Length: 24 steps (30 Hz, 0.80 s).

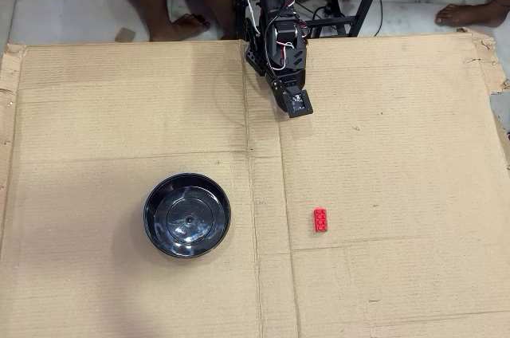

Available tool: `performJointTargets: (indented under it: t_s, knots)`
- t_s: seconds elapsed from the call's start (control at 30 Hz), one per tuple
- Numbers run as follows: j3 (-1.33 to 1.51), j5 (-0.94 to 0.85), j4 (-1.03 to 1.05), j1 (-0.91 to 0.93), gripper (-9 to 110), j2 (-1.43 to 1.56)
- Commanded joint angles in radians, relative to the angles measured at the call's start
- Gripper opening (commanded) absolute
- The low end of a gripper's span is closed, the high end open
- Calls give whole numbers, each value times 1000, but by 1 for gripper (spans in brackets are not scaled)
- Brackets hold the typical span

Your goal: Grasp a lego block and put it in the bin.

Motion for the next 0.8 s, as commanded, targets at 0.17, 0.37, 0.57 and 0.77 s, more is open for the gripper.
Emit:
performJointTargets:
  t_s: [0.17,0.37,0.57,0.77]
  knots:
    - [-74,-3,52,8,0,-21]
    - [-204,-3,52,8,0,-28]
    - [-313,-5,52,9,11,-69]
    - [-495,5,46,9,24,-301]
